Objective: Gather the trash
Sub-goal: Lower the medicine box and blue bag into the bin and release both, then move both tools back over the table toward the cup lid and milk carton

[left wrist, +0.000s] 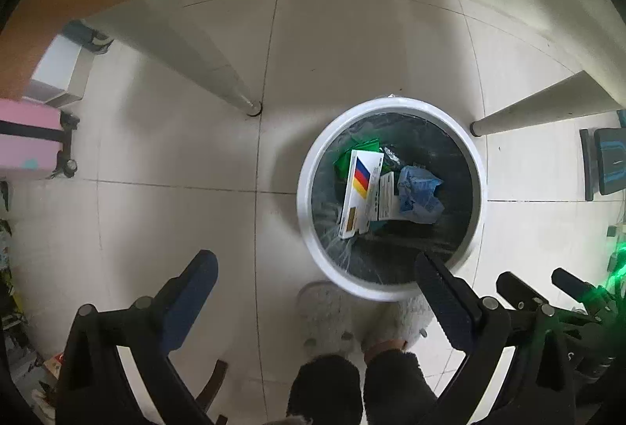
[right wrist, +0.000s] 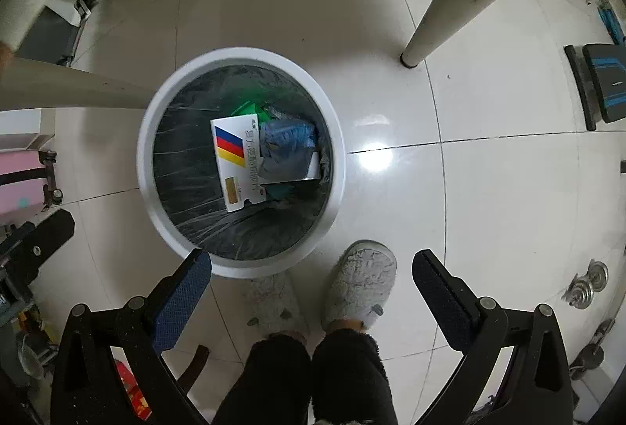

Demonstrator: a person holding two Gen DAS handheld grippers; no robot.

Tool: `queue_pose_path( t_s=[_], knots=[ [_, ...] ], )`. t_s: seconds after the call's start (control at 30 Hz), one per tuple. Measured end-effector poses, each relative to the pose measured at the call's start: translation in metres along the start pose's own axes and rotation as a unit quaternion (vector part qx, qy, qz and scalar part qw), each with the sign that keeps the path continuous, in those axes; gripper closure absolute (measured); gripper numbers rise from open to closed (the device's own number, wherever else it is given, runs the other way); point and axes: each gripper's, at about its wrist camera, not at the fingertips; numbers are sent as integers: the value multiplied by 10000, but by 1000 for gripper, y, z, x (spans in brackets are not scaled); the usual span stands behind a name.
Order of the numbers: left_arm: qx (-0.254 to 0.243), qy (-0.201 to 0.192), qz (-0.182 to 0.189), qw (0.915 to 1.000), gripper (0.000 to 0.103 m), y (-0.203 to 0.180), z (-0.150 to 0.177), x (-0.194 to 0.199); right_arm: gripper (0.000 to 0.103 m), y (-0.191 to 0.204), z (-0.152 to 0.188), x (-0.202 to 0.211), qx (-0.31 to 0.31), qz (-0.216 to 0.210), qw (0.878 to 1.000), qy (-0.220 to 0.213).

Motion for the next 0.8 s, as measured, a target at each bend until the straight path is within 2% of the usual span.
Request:
queue_pose_path(
  t_s=[0.3, 0.63, 0.8],
  knots=[
    [-58, -17, -100, 9999, 0, -3, 18, 49, 0, 11, 15, 79, 14, 79, 9995, -319],
    [-62, 9, 80, 9999, 0, -4, 43, 150, 0, 18, 48, 211, 75, 101, 9982, -579],
    [-121, 114, 246, 9996, 0, 2, 61, 201, 0, 28, 68, 273, 19, 70, 9987, -505]
  ],
)
Point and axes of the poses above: each gripper's, at about its wrist camera, not at the fingertips, and x roughly against the way its jaws point, y to its left, z to its underside, and after that the axes turned 1 degree about -z, right-handed
